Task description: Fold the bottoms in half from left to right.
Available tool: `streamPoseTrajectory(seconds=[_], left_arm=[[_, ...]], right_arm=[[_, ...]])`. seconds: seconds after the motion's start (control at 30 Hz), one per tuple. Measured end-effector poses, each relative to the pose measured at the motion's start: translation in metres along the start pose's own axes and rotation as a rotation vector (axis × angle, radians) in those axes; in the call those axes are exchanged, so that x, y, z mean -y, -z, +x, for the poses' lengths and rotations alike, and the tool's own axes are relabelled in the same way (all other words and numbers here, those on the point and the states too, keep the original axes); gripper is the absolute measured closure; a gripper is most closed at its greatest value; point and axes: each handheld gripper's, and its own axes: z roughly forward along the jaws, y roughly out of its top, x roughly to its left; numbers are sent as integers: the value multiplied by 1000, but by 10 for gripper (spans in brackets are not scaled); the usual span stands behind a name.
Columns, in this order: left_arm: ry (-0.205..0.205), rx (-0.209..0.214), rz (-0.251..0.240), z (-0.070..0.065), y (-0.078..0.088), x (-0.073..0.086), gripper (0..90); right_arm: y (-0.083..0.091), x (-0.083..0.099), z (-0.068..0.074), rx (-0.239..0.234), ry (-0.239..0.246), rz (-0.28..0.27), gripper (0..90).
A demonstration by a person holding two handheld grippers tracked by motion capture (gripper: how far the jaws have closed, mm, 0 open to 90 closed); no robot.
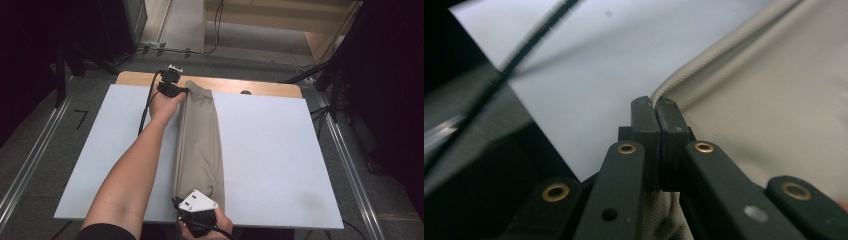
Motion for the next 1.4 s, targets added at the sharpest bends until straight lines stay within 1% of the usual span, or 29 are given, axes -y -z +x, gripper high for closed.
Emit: streamPoseTrajectory(seconds=[0.03, 0.07, 0.1, 0.17, 0.2, 0.27, 0.33, 0.37, 0.4, 0.43, 0.5, 0.57, 0.67, 0.73, 0.8, 0.83, 0.87, 0.93, 0.97, 1.07, 1.13, 1.17, 1.2, 1.23, 1.27, 1.3, 1.33, 1.37, 1.4], left_arm=[[2, -2, -11, 1, 1, 0, 840], [14, 9, -33, 3, 3, 1, 780], [36, 22, -50, 5, 5, 0, 672], [66, 51, -88, 9, 12, 1, 450], [75, 70, -109, 11, 17, 2, 384], [85, 117, -150, 14, 29, 7, 270], [95, 157, -183, 15, 43, 16, 202], [100, 189, -210, 15, 51, 21, 171], [79, 223, -222, 14, 58, 28, 139], [70, 239, -229, 13, 66, 35, 99], [55, 279, -250, 9, 81, 53, 84], [45, 317, -269, 4, 96, 74, 20], [-7, 329, -286, -10, 119, 107, 19], [-54, 319, -275, -21, 133, 128, 19], [-84, 328, -272, -34, 146, 150, 19], [-97, 337, -268, -40, 152, 162, 19], [-111, 341, -271, -47, 157, 174, 19], [-134, 335, -250, -60, 163, 199, 19], [-135, 354, -234, -65, 164, 212, 19], [-145, 373, -200, -79, 169, 247, 19], [-146, 377, -197, -87, 177, 268, 19], [-128, 397, -199, -90, 183, 275, 20], [-109, 422, -204, -95, 189, 281, 23], [-117, 421, -207, -102, 193, 286, 55], [-142, 404, -204, -110, 196, 291, 105], [-156, 387, -198, -116, 198, 295, 162], [-155, 377, -194, -121, 198, 298, 245], [-154, 386, -185, -123, 197, 300, 429], [-147, 411, -173, -124, 194, 301, 583]], right_arm=[[-2, -1, -1, -23, -15, -16, 814], [-3, -2, -2, -48, -24, -36, 667], [-3, -3, -4, -72, -27, -51, 540], [2, -5, -7, -61, -19, -47, 373], [7, -5, -10, -53, 4, -48, 339], [20, -4, -19, -63, 28, -70, 310], [36, -1, -31, -41, 48, -103, 278], [43, 2, -38, -35, 52, -110, 269], [49, 4, -46, -24, 53, -119, 247], [55, 7, -54, -10, 46, -121, 228], [64, 13, -69, -13, 25, -127, 192], [68, 21, -80, -13, -5, -123, 123], [69, 33, -89, -3, -50, -107, 48], [66, 39, -91, -5, -39, -61, 0], [67, 44, -91, 28, -13, -43, 0], [69, 46, -91, 36, -17, -43, 0], [71, 47, -91, 38, -26, -44, 0], [73, 48, -92, 33, -21, -38, 1], [75, 49, -92, 39, -24, -39, 35], [78, 55, -91, 52, -64, -31, 196], [78, 62, -89, 44, -75, -14, 384], [77, 64, -88, 45, -73, -2, 474], [77, 66, -85, 28, -70, 4, 544], [76, 67, -83, -2, -66, 7, 617], [75, 66, -80, -29, -60, 11, 657], [72, 64, -76, -39, -50, 11, 692], [68, 62, -71, -44, -39, 6, 724], [64, 59, -65, -42, -26, 4, 747], [58, 56, -58, -42, -9, 5, 776]])
